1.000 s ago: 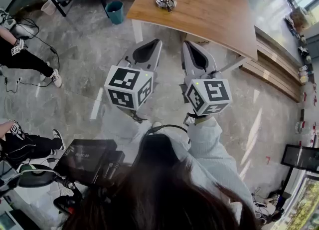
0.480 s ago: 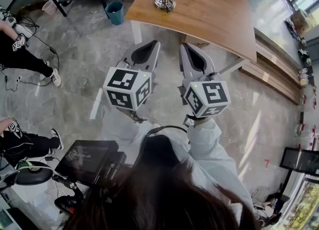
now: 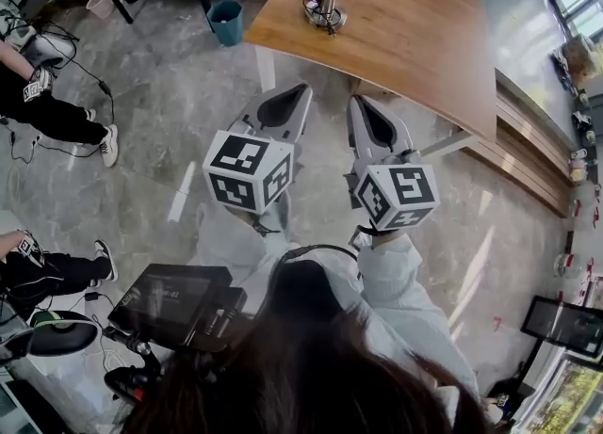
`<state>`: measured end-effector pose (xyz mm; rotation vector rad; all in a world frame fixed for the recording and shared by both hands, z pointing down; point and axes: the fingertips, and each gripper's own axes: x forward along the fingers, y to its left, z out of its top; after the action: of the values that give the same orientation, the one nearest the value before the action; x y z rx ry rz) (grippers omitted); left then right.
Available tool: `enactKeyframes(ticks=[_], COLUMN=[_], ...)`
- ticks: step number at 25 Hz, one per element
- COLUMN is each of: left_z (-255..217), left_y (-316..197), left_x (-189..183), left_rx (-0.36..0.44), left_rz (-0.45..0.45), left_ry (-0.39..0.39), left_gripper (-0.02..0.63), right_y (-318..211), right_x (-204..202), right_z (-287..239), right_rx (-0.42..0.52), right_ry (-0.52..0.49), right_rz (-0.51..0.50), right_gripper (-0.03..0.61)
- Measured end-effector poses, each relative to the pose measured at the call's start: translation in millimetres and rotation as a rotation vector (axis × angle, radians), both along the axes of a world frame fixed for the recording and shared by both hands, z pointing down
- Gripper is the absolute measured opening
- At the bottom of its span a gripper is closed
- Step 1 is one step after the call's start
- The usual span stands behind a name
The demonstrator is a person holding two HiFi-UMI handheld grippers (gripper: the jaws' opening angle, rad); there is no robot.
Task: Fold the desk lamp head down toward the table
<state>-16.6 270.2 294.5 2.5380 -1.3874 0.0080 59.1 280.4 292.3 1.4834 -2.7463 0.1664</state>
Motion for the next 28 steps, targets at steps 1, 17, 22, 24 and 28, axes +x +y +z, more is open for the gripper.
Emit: enactKeyframes(ticks=[1,17,22,24,28], left_z=[2,-17,13,21,26], left_y=[-13,-265,-331,-359,-420], left_x=[-3,-12,-9,-6,4], left_rx=[0.000,0.014,-0.025,-0.034,-0.042], left_rz=[0.001,0.170,0.223,0.260,0.303], left_ry=[-0.002,0.001,0.029,0.050,0.064], left_gripper=[0.003,0.003,0.003,0.003,0.003], right_y=[-14,-262,-330,-360,-417], right_x=[-2,-12,-8,-6,3], right_z=[2,2,46,62,84], right_rx=[-0.001,-0.051,-0.125,-0.143,-0.177], right_ry=[-0.002,-0.006,0.011,0.015,0.038], right_rz=[0.001,0.124,0.121,0.101,0.053], right_gripper=[0.002,0.002,0.003,0.005,0.009])
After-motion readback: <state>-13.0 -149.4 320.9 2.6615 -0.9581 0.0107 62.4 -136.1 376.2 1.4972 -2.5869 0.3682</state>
